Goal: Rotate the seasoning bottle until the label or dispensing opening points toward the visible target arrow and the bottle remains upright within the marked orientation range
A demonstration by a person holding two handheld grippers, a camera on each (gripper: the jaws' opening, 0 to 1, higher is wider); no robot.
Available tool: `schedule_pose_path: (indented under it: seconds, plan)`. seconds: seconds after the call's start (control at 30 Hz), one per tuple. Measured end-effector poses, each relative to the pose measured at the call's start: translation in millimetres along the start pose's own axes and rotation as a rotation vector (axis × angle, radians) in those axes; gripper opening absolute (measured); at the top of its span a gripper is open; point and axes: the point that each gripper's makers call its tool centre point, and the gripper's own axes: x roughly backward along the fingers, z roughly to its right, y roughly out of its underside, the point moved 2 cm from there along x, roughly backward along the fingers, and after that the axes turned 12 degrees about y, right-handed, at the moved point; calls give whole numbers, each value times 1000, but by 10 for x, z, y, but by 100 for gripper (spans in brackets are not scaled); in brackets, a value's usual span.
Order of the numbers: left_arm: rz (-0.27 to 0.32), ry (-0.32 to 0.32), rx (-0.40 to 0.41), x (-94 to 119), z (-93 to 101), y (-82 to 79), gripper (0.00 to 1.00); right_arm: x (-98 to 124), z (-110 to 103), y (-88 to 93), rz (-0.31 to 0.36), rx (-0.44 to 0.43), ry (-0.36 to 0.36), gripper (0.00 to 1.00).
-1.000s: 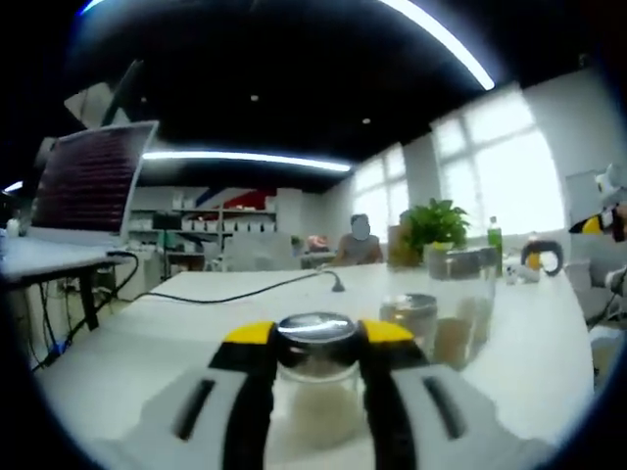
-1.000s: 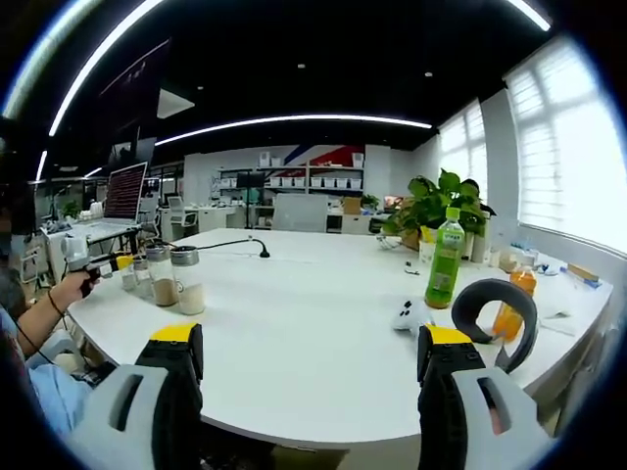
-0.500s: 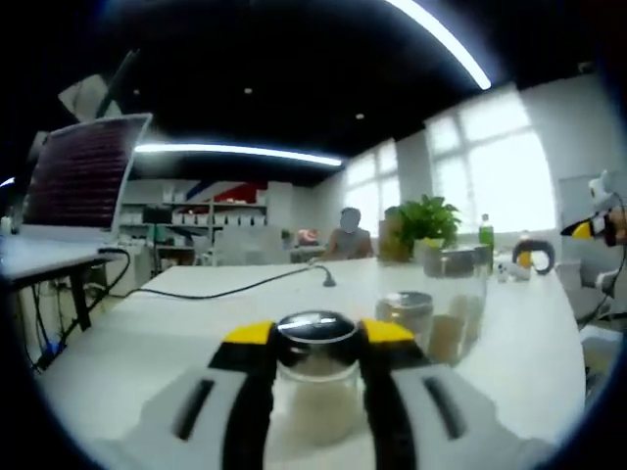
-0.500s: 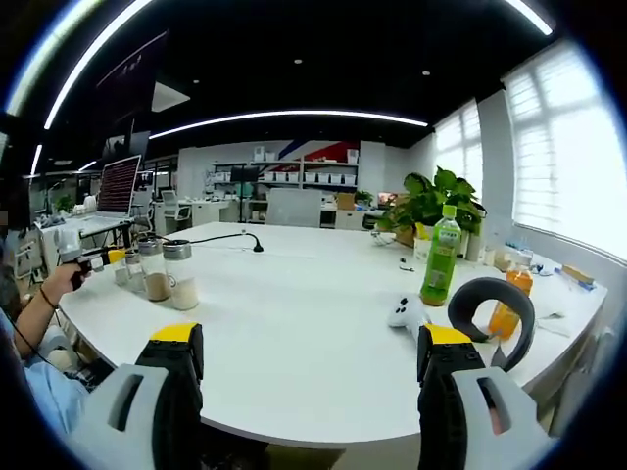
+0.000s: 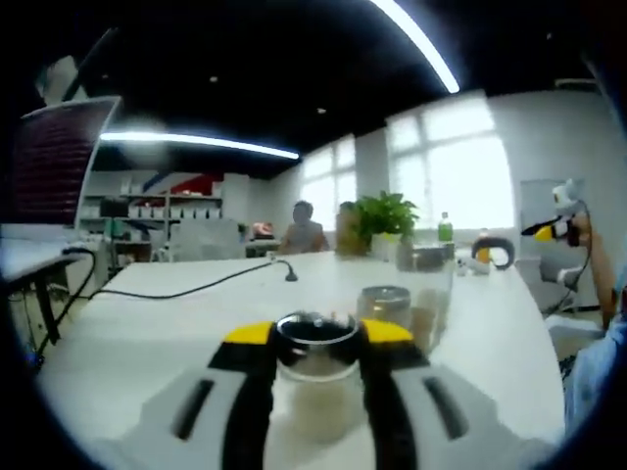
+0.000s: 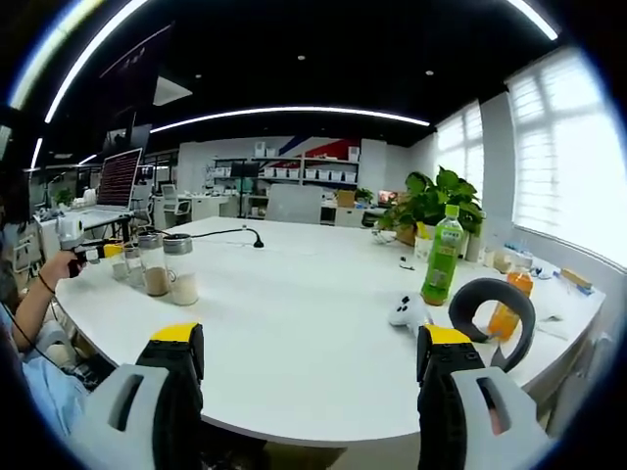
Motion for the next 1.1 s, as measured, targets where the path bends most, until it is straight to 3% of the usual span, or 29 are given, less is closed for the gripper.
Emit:
schedule_pose_path:
  seconds: [0.1, 0.27, 0.37, 0.5, 0.9, 0.97, 1.1]
  plan:
    - [10, 47, 14, 8, 6, 7, 34, -10, -29, 5, -3, 0, -3, 93]
    - [-5, 102, 138, 33, -3, 102, 36, -19, -91, 3, -5, 6, -18, 93]
    - [-39, 70, 39, 45, -62, 141, 35, -28, -131, -4, -1, 6, -26, 92]
    - [-39, 61, 93, 81, -86, 157, 35, -46, -182, 25, -14, 17, -37, 92]
    - [-48, 74, 80, 39, 1, 151, 35, -23, -194, -12, -5, 19, -47, 92]
    - [-47, 77, 79, 71, 20, 117, 36, -19, -198, -17, -4, 21, -47, 92]
    - [22, 100, 19, 154, 132, -139, 43, -23, -202, -35, 0, 24, -48, 92]
